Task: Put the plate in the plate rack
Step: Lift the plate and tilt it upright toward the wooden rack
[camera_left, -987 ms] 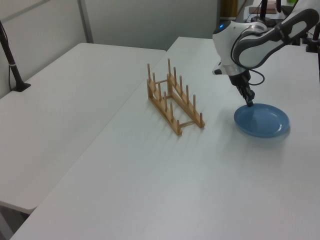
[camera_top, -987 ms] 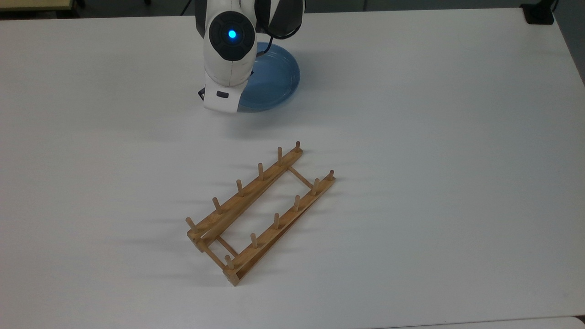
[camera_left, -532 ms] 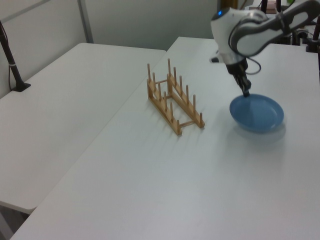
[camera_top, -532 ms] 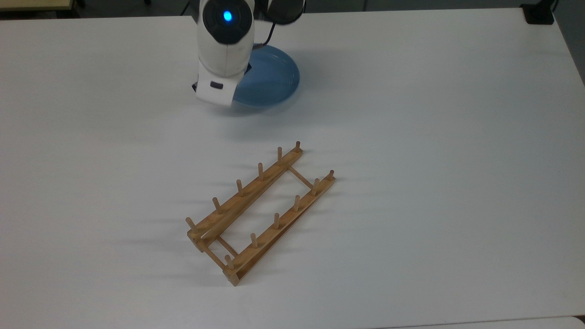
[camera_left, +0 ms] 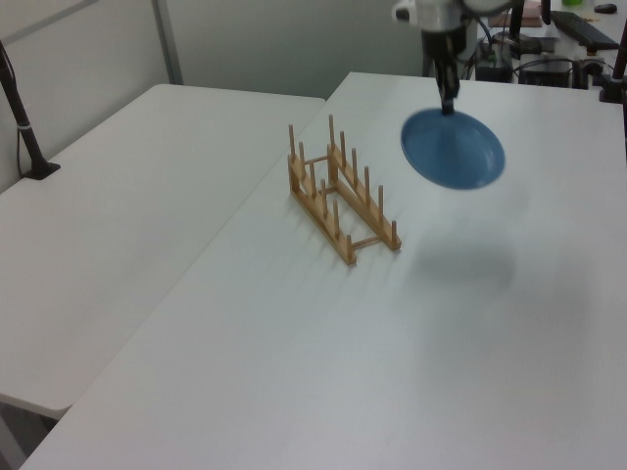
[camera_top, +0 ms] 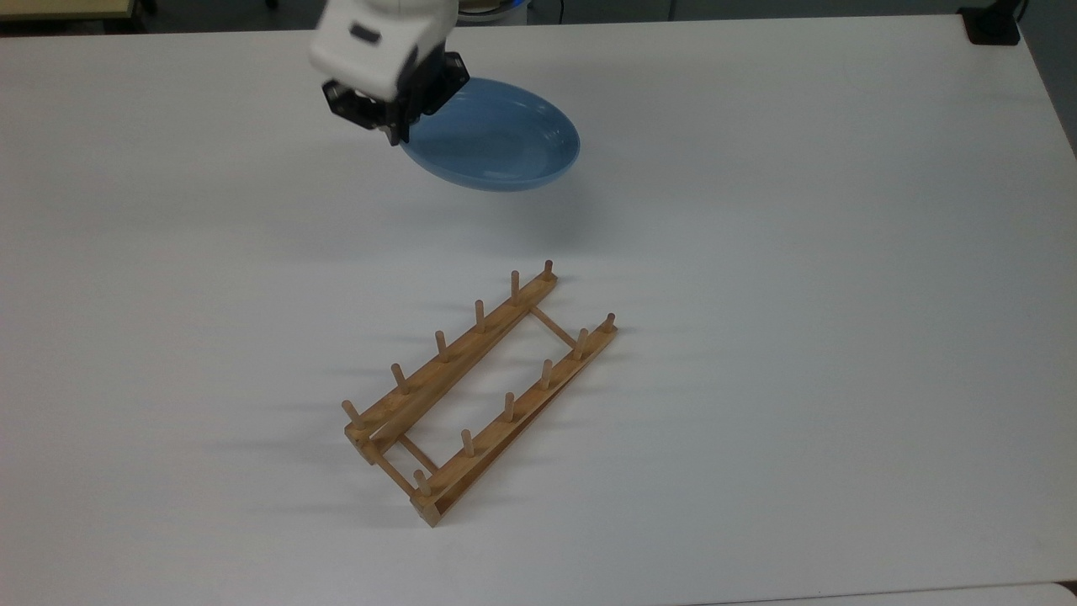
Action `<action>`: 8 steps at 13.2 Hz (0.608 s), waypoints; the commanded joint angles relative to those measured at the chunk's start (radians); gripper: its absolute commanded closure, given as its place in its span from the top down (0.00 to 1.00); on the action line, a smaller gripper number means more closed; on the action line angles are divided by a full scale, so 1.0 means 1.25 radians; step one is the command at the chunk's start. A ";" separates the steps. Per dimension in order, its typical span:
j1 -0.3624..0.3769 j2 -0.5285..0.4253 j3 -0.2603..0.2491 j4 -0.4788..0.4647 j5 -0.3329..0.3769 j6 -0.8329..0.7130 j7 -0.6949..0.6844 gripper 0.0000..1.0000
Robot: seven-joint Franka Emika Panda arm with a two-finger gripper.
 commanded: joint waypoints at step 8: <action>0.029 0.032 -0.003 0.044 -0.284 0.338 0.529 0.00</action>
